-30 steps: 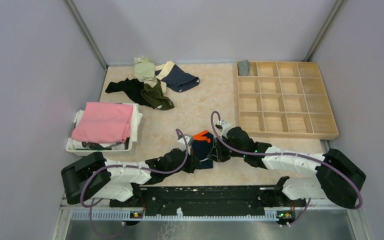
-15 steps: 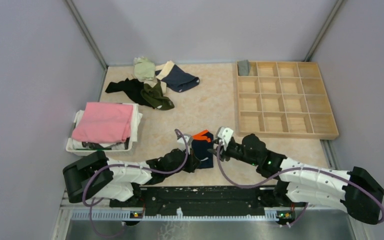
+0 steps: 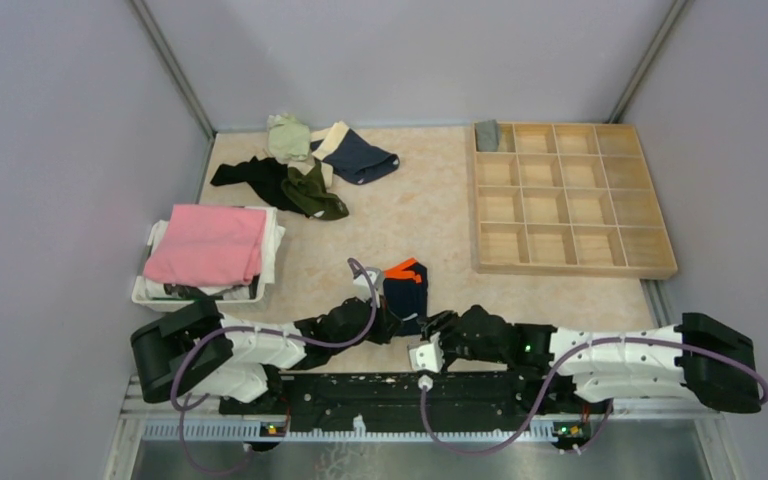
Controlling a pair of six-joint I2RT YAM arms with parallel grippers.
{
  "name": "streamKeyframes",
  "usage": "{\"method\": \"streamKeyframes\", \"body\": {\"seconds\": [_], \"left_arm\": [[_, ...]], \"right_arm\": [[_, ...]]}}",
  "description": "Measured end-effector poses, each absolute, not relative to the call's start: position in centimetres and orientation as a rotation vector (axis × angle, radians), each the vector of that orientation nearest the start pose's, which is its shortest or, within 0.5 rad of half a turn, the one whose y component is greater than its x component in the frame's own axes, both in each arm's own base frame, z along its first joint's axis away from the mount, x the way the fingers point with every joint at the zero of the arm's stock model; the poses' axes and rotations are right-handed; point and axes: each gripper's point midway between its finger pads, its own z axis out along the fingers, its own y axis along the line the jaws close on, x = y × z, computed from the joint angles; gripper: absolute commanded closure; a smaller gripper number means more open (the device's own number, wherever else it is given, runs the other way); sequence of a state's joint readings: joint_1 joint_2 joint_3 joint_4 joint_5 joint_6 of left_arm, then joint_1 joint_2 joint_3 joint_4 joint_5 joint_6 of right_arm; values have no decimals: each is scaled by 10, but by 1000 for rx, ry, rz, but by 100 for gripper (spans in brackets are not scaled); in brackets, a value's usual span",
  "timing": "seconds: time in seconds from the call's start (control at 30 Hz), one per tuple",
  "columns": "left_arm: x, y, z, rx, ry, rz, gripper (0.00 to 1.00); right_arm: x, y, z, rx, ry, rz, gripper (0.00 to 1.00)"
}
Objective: Roll the underwear
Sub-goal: Roll the underwear to the center of the board.
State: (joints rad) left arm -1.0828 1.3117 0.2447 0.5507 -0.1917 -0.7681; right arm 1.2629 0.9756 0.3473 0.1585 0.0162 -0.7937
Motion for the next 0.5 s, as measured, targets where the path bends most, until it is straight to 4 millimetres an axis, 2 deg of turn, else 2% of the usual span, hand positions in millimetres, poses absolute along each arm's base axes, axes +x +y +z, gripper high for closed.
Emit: {"method": "streamKeyframes", "body": {"seconds": [0.17, 0.5], "left_arm": [[159, -289, 31, 212, 2201, -906, 100], [162, -293, 29, 196, 2197, -921, 100]], "right_arm": [[114, 288, 70, -1891, 1004, 237, 51], [119, 293, 49, -1961, 964, 170, 52]]}}
